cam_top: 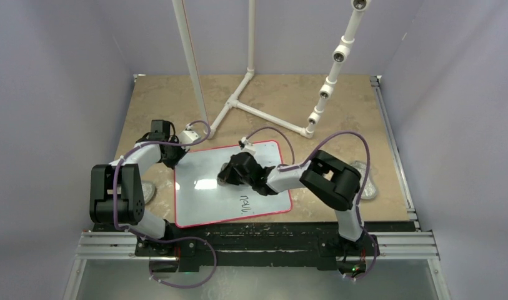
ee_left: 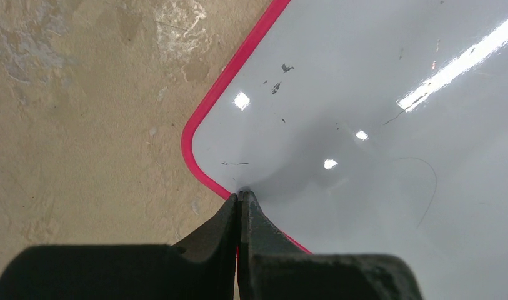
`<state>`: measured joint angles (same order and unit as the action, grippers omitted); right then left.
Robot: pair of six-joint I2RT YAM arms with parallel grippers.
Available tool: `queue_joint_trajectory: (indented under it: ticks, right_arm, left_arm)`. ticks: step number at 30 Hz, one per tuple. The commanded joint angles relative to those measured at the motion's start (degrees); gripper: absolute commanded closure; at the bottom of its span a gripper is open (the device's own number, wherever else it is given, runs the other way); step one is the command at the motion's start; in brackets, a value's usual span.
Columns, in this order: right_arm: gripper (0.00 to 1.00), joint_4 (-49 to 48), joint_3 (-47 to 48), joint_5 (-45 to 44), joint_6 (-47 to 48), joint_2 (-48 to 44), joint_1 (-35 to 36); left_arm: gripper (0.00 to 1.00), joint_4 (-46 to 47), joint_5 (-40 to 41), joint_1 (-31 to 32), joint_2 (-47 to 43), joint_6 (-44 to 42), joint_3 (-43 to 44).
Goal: Erase the whiteboard
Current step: Hold the whiteboard at the center of the board.
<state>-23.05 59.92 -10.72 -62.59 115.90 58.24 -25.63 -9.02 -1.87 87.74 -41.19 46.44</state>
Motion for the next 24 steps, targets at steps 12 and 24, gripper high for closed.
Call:
queue_joint_trajectory:
  ticks: [12,24]
  right_arm:
    - [1.00,11.7,-23.6,-2.9,-0.3,-8.1,-9.3]
    - [1.00,19.1,-15.1,-0.6,-0.1,-4.3,-0.3]
  left_arm:
    - [1.00,-9.2,-2.4,-0.2,1.8,0.1,-3.8]
    - [1.00,-9.4,-2.4,-0.2,2.1,0.2,-3.4]
